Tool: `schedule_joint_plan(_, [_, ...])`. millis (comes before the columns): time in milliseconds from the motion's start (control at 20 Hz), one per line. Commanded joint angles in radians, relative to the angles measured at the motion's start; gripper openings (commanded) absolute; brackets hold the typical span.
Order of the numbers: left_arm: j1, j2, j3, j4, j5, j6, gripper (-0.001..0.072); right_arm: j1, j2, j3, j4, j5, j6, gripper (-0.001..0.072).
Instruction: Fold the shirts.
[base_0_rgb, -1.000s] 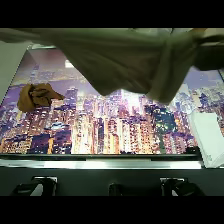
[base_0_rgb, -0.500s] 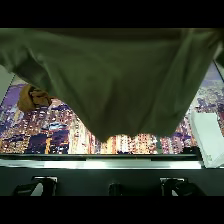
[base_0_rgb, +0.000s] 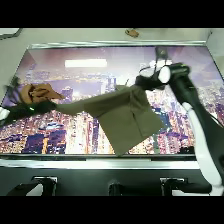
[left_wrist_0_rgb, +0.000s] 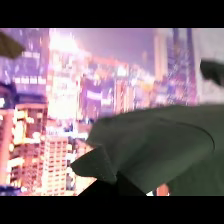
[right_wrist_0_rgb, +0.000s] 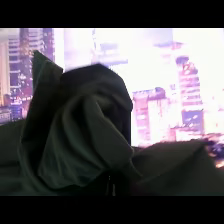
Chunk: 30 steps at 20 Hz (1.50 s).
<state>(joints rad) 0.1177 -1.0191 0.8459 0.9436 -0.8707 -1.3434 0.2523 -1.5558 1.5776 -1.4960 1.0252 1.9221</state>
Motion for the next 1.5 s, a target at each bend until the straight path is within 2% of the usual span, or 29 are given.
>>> schedule_joint_plan(0, [-0.076,-0.116,-0.087,-0.004,-0.004,0.062,0.0029,-0.001,-0.135,0.003,0.201,0.045,0.068,0.0324])
schedule_joint_plan(50, [-0.084,-0.121,-0.082,-0.004,0.000,0.062,0.0029,-0.014,-0.120,0.020,0.231,0.077,0.037,0.0601])
schedule_joint_plan(200, [-0.087,-0.112,-0.065,0.016,-0.006,0.065,0.0029,-0.144,-0.010,0.054,0.289,0.259,-0.210,0.0621])
schedule_joint_plan(300, [-0.087,-0.114,-0.066,0.019,-0.019,0.065,0.0030,-0.281,0.028,0.044,0.265,0.528,-0.241,0.0588])
schedule_joint_plan(350, [-0.087,-0.114,-0.066,0.019,-0.019,0.065,0.0029,-0.332,0.041,-0.004,0.254,0.612,-0.241,0.0583])
schedule_joint_plan(400, [-0.087,-0.114,-0.066,0.019,-0.020,0.065,0.0030,-0.359,0.077,-0.116,0.261,0.637,-0.241,0.0583])
schedule_joint_plan(450, [-0.087,-0.114,-0.066,0.026,-0.020,0.065,0.0030,-0.360,0.128,-0.256,0.267,0.610,-0.252,0.0585])
schedule_joint_plan(550, [-0.088,-0.114,-0.066,0.026,-0.022,0.065,0.0030,-0.311,0.243,-0.584,0.339,0.480,-0.261,0.0648])
schedule_joint_plan(600, [-0.088,-0.114,-0.066,0.026,-0.023,0.065,0.0030,-0.272,0.288,-0.735,0.428,0.400,-0.277,0.0677])
schedule_joint_plan(700, [-0.088,-0.114,-0.066,0.026,-0.023,0.065,0.0030,-0.191,0.327,-0.932,0.637,0.266,-0.314,0.0676])
schedule_joint_plan(850, [-0.088,-0.114,-0.066,0.026,-0.023,0.064,0.0030,-0.047,0.325,-1.020,0.786,0.102,-0.324,0.0667])
schedule_joint_plan(1050, [-0.088,-0.114,-0.066,0.026,-0.023,0.065,0.0030,0.132,0.283,-1.020,0.962,-0.173,-0.273,0.0667])
schedule_joint_plan(1200, [-0.088,-0.114,-0.066,0.026,-0.021,0.065,0.0030,0.211,0.251,-1.015,1.104,-0.293,-0.273,0.0659])
schedule_joint_plan(1250, [-0.088,-0.114,-0.066,0.026,-0.019,0.065,0.0030,0.231,0.250,-1.015,1.124,-0.327,-0.266,0.0644])
schedule_joint_plan(1300, [-0.088,-0.114,-0.066,0.026,-0.019,0.065,0.0030,0.240,0.250,-1.015,1.126,-0.348,-0.253,0.0465])
schedule_joint_plan(1350, [-0.088,-0.114,-0.066,0.026,-0.020,0.065,0.0030,0.239,0.250,-1.015,1.126,-0.348,-0.247,0.0217])
schedule_joint_plan(1400, [-0.088,-0.114,-0.066,0.026,-0.023,0.065,0.0030,0.232,0.250,-1.010,1.122,-0.343,-0.251,0.0050])
schedule_joint_plan(1450, [-0.087,-0.114,-0.066,0.026,-0.027,0.065,0.0030,0.228,0.255,-0.991,1.102,-0.322,-0.291,0.0047])
